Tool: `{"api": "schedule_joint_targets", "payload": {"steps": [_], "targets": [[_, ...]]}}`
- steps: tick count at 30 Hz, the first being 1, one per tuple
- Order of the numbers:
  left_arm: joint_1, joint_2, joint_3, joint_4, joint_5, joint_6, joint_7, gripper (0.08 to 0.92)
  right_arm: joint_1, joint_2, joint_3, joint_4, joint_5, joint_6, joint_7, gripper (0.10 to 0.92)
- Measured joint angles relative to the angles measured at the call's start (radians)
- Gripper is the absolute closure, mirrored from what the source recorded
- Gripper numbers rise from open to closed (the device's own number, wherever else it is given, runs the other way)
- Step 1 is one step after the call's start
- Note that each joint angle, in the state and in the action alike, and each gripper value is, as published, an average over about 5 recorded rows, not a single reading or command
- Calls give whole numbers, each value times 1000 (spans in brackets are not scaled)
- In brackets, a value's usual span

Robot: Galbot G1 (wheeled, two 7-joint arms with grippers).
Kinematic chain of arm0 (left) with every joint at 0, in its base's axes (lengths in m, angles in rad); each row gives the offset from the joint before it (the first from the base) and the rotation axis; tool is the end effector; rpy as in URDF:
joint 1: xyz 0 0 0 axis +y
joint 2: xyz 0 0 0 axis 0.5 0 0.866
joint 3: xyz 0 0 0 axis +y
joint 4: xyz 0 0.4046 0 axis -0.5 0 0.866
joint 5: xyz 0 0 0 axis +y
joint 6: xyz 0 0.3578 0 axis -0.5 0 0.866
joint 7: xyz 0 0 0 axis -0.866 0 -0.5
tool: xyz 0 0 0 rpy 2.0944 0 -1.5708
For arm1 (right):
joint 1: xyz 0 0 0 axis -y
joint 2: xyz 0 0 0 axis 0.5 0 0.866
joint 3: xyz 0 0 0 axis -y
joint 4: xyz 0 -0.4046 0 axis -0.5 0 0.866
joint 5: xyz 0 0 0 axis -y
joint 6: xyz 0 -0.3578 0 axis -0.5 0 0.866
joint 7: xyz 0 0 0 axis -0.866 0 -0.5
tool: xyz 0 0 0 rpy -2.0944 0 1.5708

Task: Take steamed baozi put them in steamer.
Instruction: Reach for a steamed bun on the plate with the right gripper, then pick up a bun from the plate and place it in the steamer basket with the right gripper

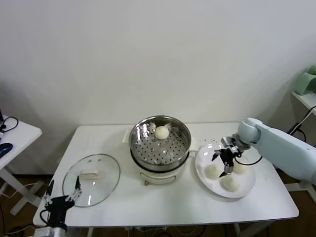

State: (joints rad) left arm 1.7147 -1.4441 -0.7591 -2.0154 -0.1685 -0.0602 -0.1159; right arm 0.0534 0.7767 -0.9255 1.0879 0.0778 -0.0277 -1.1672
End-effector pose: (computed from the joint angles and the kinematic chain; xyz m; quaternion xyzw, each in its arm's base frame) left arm 0.0986 0.1065 -0.3823 0.1313 -0.9885 -0.0380 0.0649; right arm 0.5741 -0.1866 -0.2486 0.5966 -0.5161 0.4815 0.3820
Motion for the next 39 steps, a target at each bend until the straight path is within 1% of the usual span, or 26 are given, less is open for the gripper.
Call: {"api": "schedule_joint_targets", "payload": {"steps": [20, 28, 39], "targets": [[-9, 6, 0, 10, -4, 15, -11, 177, -39, 37, 29, -41, -58, 13, 8, 205], [-15, 6, 2, 11, -4, 20, -21, 177, -41, 47, 35, -54, -68, 14, 8, 297], [-18, 4, 3, 14, -4, 25, -31, 177, -44, 50, 42, -59, -62, 13, 12, 336]]}}
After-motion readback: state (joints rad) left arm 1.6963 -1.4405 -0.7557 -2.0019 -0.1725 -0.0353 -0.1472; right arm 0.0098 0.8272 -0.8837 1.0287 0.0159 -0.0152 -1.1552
